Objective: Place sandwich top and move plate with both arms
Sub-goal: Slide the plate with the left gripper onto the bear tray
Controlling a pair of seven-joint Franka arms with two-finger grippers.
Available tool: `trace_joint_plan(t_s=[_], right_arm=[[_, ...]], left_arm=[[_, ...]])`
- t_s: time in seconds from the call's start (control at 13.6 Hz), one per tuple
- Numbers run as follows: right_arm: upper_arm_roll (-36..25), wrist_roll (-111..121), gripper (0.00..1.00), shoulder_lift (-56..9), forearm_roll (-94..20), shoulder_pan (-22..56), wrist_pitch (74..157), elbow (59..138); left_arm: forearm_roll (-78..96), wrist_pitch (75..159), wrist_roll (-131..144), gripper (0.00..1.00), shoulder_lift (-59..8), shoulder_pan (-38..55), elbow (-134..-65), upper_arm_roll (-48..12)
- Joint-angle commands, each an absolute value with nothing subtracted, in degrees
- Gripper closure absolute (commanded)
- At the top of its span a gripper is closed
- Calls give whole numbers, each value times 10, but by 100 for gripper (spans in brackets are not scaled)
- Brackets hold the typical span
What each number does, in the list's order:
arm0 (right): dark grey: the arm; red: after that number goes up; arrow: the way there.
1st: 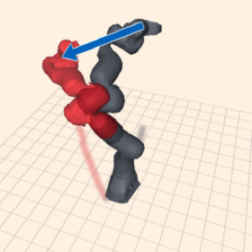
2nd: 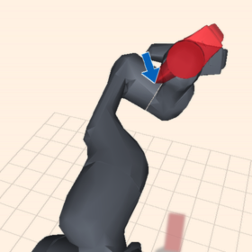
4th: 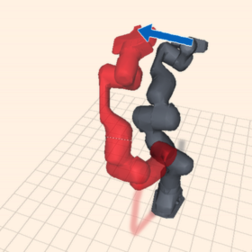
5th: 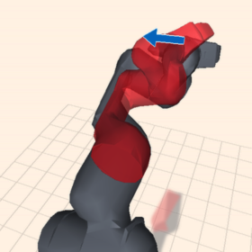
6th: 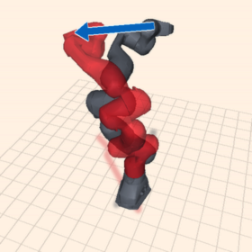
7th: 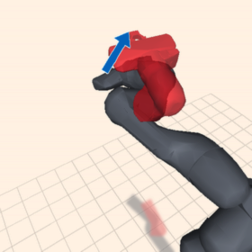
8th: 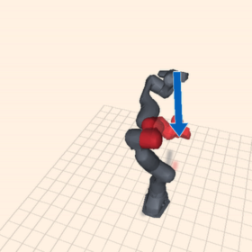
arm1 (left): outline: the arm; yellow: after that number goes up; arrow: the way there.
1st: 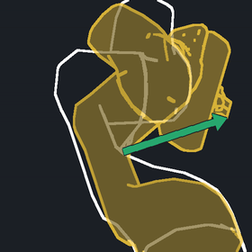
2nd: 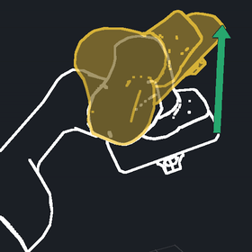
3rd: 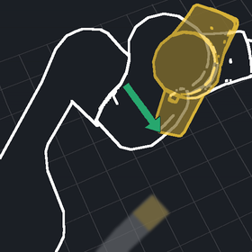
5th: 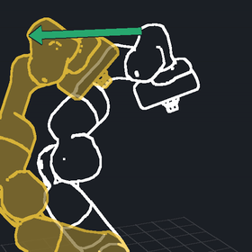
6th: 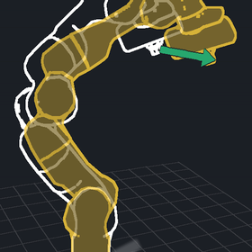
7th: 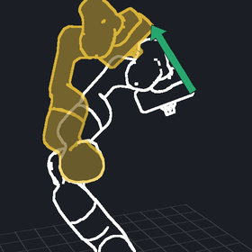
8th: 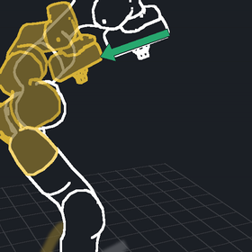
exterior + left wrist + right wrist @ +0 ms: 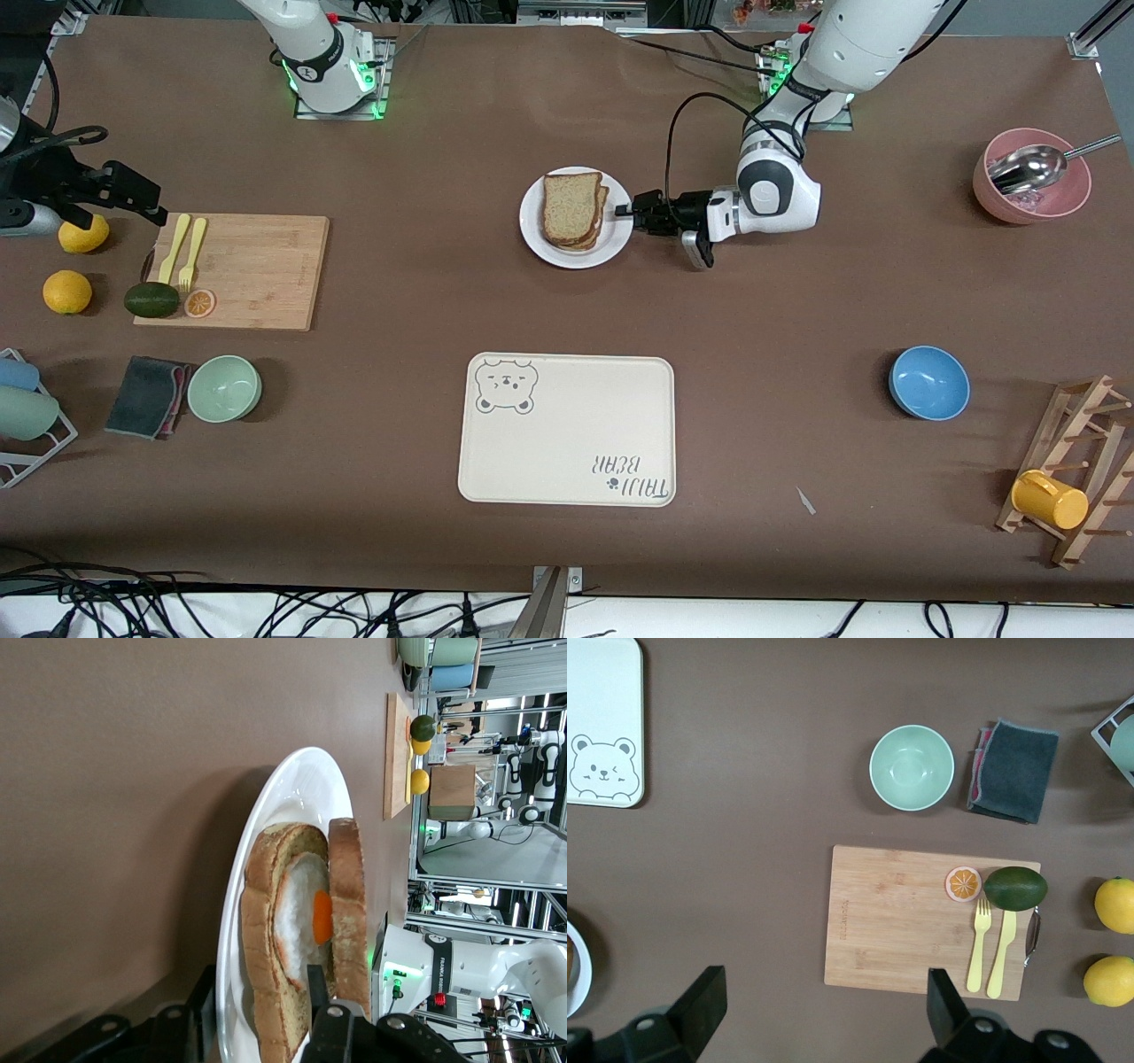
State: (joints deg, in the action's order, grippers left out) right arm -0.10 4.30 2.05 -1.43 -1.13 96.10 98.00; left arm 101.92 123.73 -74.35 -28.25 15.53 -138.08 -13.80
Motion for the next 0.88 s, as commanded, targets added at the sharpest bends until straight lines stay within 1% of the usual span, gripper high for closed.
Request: trace_joint_plan(t_s=[0.0,0.07,0.22,0.29,0.44,0.52,0.66,0.74,0.81], right_arm=[[-1,36,0,15,-9,-10,949,965],[-1,36,0,15,-9,-10,949,965],[-1,36,0,16,-9,-11,948,965],[-1,36,0,16,-9,-11,949,965],[-1,36,0,15,-9,-11,949,965],[-1,36,0,16,-9,-11,948,965],[-1,36,0,15,-9,-11,949,965],[-1,36,0,15,-9,-10,949,965],[-1,36,0,15,-9,-10,949,965]], left_arm=[[1051,1253,-765,55,-290,167,-1372,-140],[1055,1254,-765,56,-291,171,-1368,-140],[1056,1255,-766,60,-296,174,-1368,-140],[1056,1255,-766,65,-296,175,-1367,-140],[1060,1255,-766,83,-298,175,-1364,-140],[1059,1255,-766,88,-301,175,-1363,-140],[1061,1255,-778,93,-307,175,-1363,-140],[1064,1255,-787,99,-309,174,-1362,-140],[1067,1255,-792,100,-309,173,-1362,-140]])
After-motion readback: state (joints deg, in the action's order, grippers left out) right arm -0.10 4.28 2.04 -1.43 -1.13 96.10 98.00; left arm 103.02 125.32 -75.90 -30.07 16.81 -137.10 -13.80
